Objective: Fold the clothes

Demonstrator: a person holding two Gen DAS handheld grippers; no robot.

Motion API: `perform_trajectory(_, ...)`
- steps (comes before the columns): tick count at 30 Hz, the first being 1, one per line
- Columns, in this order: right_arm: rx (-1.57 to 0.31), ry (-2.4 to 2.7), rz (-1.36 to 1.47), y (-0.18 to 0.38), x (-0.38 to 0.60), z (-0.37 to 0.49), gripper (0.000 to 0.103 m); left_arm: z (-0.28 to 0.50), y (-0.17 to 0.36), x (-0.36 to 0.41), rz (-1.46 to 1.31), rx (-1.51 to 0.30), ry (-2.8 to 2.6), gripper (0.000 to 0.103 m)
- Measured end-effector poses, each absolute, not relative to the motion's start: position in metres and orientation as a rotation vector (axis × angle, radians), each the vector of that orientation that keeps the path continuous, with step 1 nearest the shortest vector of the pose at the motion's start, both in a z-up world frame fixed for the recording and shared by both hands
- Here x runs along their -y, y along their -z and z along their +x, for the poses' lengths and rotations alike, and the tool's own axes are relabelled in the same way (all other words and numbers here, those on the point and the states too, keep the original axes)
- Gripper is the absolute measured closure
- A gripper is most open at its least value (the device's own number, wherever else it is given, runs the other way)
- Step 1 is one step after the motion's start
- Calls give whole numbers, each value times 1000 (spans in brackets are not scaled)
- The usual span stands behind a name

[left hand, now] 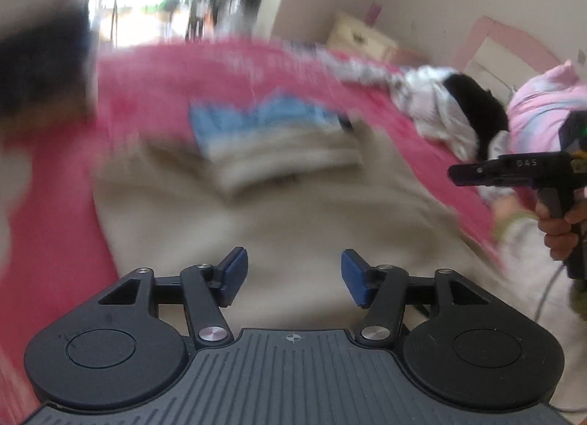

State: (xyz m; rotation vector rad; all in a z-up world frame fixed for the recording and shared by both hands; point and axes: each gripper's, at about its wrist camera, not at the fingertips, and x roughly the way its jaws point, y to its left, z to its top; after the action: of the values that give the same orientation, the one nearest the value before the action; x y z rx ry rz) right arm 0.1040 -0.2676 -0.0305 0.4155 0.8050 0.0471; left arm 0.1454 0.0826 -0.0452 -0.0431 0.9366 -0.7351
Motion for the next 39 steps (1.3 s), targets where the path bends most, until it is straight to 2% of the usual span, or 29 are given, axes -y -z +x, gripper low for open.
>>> perform_trajectory(2,-864,-24,491,30,281,74,59,126,55,-97,-113,-1068,724,46)
perform_trajectory(3,-894,-16,518,33,286,59,53,119,61,-103,-129,-1122,696,46)
perform_trajectory(9,-1066,76,556,59,314,-2,47,73,97,-139,-192,-1370,461,46)
perform_trajectory(15,-1171,126,548,84,329,-16,44,57,106,-165,-347,-1371,369,46)
perform_trajectory(21,-1257,130,591,106,334,-14,42,68,114,-171,-342,-1437,274,47)
perform_trajectory(30,-1199,155,629,111,340,-23,41,79,125,-176,-340,-1491,264,47)
perform_trajectory(32,-1185,165,653,113,344,-21,41,76,125,-175,-365,-1486,312,51)
perform_trajectory(33,-1176,169,664,115,346,-20,41,74,125,-174,-379,-1485,344,56)
perform_trajectory(39,-1190,142,730,123,354,-18,40,65,140,-171,-389,-1538,389,64)
